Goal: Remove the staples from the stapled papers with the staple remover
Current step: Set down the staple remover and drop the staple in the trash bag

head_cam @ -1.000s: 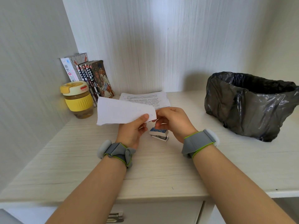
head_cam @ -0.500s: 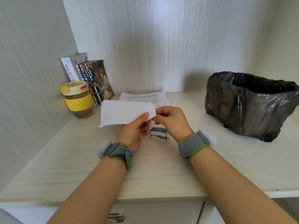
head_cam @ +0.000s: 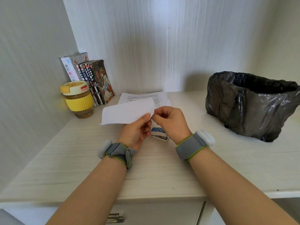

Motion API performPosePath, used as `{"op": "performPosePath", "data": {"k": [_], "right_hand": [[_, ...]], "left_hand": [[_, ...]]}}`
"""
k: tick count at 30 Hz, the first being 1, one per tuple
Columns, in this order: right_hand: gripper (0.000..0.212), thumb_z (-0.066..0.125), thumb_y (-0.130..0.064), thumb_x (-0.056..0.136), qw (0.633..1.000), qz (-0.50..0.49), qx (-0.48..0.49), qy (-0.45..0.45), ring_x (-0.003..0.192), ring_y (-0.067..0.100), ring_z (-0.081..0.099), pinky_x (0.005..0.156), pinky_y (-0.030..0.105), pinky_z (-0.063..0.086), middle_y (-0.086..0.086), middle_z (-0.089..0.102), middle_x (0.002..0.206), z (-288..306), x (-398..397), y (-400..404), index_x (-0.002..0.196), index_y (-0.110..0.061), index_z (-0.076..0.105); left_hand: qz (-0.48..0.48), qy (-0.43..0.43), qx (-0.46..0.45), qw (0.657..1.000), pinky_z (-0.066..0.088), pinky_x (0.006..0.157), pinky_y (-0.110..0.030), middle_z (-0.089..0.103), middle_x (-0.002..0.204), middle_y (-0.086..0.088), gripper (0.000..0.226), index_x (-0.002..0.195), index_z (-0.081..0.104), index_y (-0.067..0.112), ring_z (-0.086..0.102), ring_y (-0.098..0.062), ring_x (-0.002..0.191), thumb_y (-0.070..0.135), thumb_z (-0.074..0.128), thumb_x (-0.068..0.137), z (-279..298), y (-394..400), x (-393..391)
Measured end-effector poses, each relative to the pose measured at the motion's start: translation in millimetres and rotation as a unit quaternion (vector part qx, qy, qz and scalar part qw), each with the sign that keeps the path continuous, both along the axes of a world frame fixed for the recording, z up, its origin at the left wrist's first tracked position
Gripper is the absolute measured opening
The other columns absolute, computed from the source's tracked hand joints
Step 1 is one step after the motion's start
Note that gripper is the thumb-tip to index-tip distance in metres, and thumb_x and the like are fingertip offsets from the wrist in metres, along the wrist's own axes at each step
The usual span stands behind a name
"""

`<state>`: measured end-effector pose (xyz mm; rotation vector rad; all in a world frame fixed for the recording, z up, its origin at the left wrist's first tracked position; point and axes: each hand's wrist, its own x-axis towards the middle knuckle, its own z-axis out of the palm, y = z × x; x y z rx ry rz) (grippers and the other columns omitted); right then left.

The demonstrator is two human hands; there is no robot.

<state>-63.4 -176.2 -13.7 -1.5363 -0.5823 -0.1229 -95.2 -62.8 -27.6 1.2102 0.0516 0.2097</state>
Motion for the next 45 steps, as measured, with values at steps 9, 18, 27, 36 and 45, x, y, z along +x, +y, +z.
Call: {"op": "performPosePath", "data": {"k": [9,18,27,36,45], "right_hand": [[0.03,0.059,-0.005,0.082,0.997,0.009,-0.068,-0.023,0.047,-0.006,0.046,0.057,0.011,0.042,-0.022,0.055,0.045,-1.7,1.5,-0.2,0.06,-0.026,0.059],[0.017,0.058,-0.005,0.081,0.982,-0.018,-0.16,-0.095,0.046,-0.004,0.045,0.051,0.007,0.036,-0.014,0.048,0.054,0.5,1.5,-5.5,0.068,-0.015,0.057],[0.022,0.058,-0.007,0.084,0.989,-0.031,-0.127,-0.068,0.05,-0.002,0.047,0.056,0.012,0.042,-0.016,0.053,0.053,0.2,-1.6,-2.9,0.065,-0.018,0.059],[0.008,0.056,-0.008,0.081,0.951,-0.084,-0.235,-0.183,0.055,0.001,0.04,0.057,0.018,0.027,-0.007,0.047,0.065,3.4,-4.2,-1.3,0.078,-0.003,0.061],[0.009,0.054,-0.009,0.082,0.934,-0.082,-0.275,-0.212,0.069,0.013,0.041,0.06,0.023,0.029,-0.001,0.047,0.075,3.9,-3.5,-2.8,0.075,-0.013,0.05]], "left_hand": [[0.047,0.006,0.01,0.999,0.036,0.042,-0.015,0.05,0.044,0.007,0.013,0.082,0.059,0.013,0.041,-0.004,0.039,0.009,0.048,0.088,0.0,1.3,1.1],[0.055,-0.002,0.035,0.998,0.034,0.041,-0.016,0.05,0.044,0.008,0.011,0.084,0.06,0.01,0.039,-0.004,0.039,0.004,0.051,0.087,-2.4,2.0,2.6],[0.036,-0.008,0.026,0.999,0.037,0.042,-0.015,0.052,0.046,0.008,0.01,0.087,0.059,0.014,0.041,-0.003,0.041,0.011,0.05,0.091,-1.4,1.1,1.0],[0.05,-0.003,0.024,0.998,0.036,0.042,-0.015,0.051,0.047,0.01,0.013,0.079,0.058,0.014,0.04,-0.002,0.04,0.007,0.052,0.088,-1.3,0.9,1.5],[0.046,0.001,0.011,0.999,0.036,0.042,-0.016,0.05,0.048,0.008,0.014,0.078,0.058,0.014,0.039,-0.004,0.04,0.005,0.052,0.087,-1.7,1.4,2.5]]}}
